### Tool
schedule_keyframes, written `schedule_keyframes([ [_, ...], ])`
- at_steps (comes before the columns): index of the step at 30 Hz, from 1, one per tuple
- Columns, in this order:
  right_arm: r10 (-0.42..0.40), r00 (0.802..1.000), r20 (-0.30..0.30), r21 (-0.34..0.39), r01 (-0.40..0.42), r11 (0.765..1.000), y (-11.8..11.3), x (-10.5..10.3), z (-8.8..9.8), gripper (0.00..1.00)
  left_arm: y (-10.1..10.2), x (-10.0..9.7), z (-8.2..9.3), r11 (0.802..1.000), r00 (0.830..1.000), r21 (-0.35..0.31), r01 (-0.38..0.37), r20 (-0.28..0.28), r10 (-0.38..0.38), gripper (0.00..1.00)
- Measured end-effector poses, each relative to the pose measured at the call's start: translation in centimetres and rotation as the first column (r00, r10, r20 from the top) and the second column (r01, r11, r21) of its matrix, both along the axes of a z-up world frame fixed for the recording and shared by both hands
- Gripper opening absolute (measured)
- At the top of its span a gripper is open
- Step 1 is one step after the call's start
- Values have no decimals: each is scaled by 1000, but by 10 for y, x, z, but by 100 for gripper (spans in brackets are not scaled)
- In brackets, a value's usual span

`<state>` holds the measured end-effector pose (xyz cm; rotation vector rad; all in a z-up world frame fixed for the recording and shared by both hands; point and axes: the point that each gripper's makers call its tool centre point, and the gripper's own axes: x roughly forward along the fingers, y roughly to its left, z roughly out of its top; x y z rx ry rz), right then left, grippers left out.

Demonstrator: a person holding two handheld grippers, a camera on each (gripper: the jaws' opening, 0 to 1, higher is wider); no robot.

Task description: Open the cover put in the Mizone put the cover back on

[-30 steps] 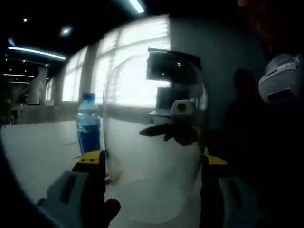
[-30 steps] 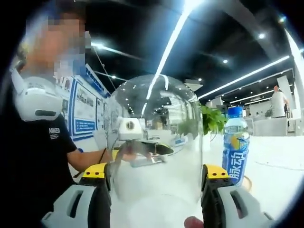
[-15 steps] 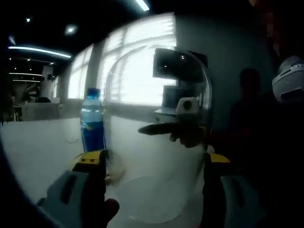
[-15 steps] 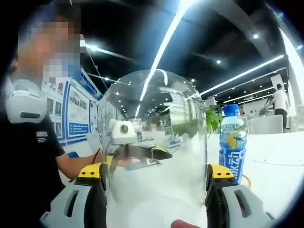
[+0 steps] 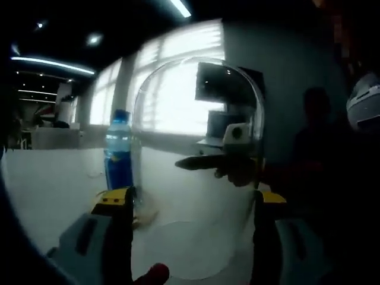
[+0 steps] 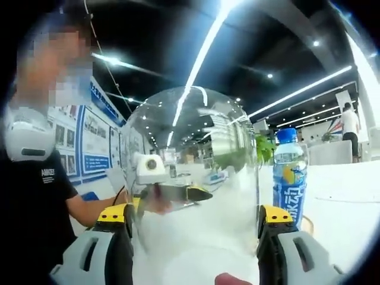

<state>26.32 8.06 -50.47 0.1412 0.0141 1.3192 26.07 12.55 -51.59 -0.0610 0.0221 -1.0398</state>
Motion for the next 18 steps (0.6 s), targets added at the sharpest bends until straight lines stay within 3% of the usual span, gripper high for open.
schedule_keyframes([
  [3,-24,997,-73,41,27,999,1,1,3,81,3,1,-1,1000,1000,-2,-25,-13,25,69],
  [8,-36,997,-65,21,38,999,2,-1,2,82,6,2,-2,999,998,-2,-54,-14,54,69],
  [12,6,999,46,-67,-3,998,-2,-2,-6,77,15,0,0,999,999,-48,6,-45,-8,67],
  [18,92,995,36,-86,-88,992,-6,-1,-12,74,19,5,0,999,998,-31,34,-48,-35,65],
])
